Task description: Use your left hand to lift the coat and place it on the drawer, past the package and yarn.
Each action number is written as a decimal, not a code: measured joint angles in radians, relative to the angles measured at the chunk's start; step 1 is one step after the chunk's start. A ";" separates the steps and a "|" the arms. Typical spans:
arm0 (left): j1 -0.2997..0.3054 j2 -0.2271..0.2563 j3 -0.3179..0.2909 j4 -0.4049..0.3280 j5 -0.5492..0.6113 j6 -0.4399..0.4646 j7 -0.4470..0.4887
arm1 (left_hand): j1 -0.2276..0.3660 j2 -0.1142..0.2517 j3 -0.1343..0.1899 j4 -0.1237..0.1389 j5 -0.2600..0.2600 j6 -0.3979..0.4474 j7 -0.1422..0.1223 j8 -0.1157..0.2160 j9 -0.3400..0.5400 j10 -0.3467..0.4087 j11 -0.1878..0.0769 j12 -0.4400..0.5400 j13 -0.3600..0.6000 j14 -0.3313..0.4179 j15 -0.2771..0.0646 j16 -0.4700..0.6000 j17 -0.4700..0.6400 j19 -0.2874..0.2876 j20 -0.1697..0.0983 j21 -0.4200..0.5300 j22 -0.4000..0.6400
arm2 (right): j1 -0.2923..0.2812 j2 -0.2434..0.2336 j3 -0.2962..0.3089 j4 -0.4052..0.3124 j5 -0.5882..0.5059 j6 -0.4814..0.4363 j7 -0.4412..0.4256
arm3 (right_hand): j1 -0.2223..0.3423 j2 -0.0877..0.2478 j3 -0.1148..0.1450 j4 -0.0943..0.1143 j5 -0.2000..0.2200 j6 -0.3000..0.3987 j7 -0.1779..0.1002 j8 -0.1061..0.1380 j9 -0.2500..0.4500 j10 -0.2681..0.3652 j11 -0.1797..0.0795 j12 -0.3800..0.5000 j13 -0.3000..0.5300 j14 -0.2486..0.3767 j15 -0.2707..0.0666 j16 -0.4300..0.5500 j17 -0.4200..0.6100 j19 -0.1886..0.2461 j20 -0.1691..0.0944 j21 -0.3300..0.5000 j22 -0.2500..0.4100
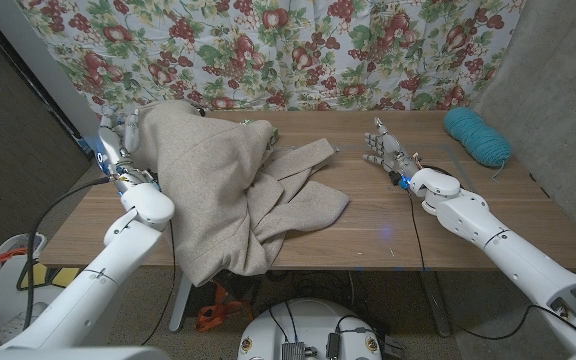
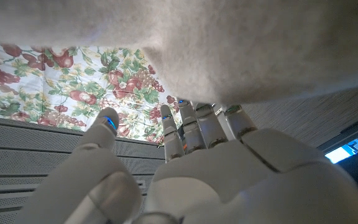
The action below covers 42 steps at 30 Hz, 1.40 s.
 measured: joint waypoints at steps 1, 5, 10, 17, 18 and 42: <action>0.002 -0.004 -0.001 -0.005 0.007 0.006 0.005 | -0.007 0.000 0.000 0.000 0.000 -0.008 -0.001 -0.004 -0.008 -0.011 -0.008 -0.014 -0.009 -0.034 0.004 -0.019 -0.007 -0.027 0.014 -0.012 0.000 | 0.002 0.001 -0.001 0.003 0.000 0.000 0.003 | 0.000 0.000 0.000 0.000 0.000 0.000 0.000 0.000 0.000 0.000 0.000 0.000 0.000 0.000 0.000 0.000 0.000 0.000 0.000 0.000 0.000; 0.006 -0.015 -0.004 -0.017 0.045 0.036 0.024 | -0.027 0.000 0.000 0.000 0.000 -0.023 -0.002 -0.004 -0.027 -0.040 -0.012 -0.051 -0.028 -0.125 0.014 -0.064 -0.015 -0.109 0.051 -0.048 0.003 | 0.007 0.002 -0.002 0.010 -0.001 0.000 0.008 | 0.000 0.000 0.000 0.000 0.000 0.000 0.000 0.000 0.000 0.000 0.000 0.000 0.000 0.000 0.000 0.000 0.000 0.000 0.000 0.000 0.000; 0.010 -0.040 -0.013 -0.035 0.091 0.063 0.038 | -0.039 -0.002 0.004 -0.004 -0.004 -0.028 -0.003 -0.004 -0.041 -0.091 -0.004 -0.089 -0.042 -0.227 0.027 -0.106 -0.020 -0.188 0.070 -0.088 0.001 | 0.012 0.003 -0.003 0.018 -0.001 0.001 0.014 | 0.000 0.000 0.000 0.000 0.000 0.000 0.000 0.000 0.000 0.000 0.000 0.000 0.000 0.000 0.000 0.000 0.000 0.000 0.000 0.000 0.000; 0.013 -0.056 -0.017 -0.053 0.122 0.066 0.041 | -0.046 -0.009 -0.004 -0.012 -0.004 -0.021 0.010 -0.001 -0.049 -0.199 0.008 -0.152 -0.059 -0.343 0.071 -0.164 -0.039 -0.262 0.095 -0.138 -0.003 | 0.014 0.004 -0.003 0.024 -0.001 0.003 0.019 | 0.000 0.000 0.000 0.000 0.000 0.000 0.000 0.000 0.000 0.000 0.000 0.000 0.000 0.000 0.000 0.000 0.000 0.000 0.000 0.000 0.000; 0.013 -0.056 -0.017 -0.053 0.123 0.064 0.041 | -0.049 -0.011 -0.006 -0.014 -0.004 -0.014 0.016 0.004 -0.049 -0.212 0.006 -0.160 -0.062 -0.356 0.076 -0.172 -0.042 -0.271 0.096 -0.145 -0.005 | 0.014 0.004 -0.003 0.025 -0.001 0.003 0.019 | 0.000 0.000 0.000 0.000 0.000 0.000 0.000 0.000 0.000 0.000 0.000 0.000 0.000 0.000 0.000 0.000 0.000 0.000 0.000 0.000 0.000; -0.014 -0.082 -0.004 0.000 0.054 -0.272 -0.068 | -0.081 -0.012 -0.014 -0.014 -0.008 0.028 0.020 0.008 -0.049 -0.221 -0.015 -0.187 -0.091 -0.428 0.093 -0.242 -0.098 -0.349 0.125 -0.233 -0.009 | -0.031 -0.012 0.019 -0.031 -0.009 0.039 -0.017 | 0.000 0.000 0.000 0.000 0.000 -0.004 -0.004 0.000 0.000 0.000 0.000 0.000 0.000 -0.005 -0.005 0.000 0.000 0.000 0.000 0.000 0.000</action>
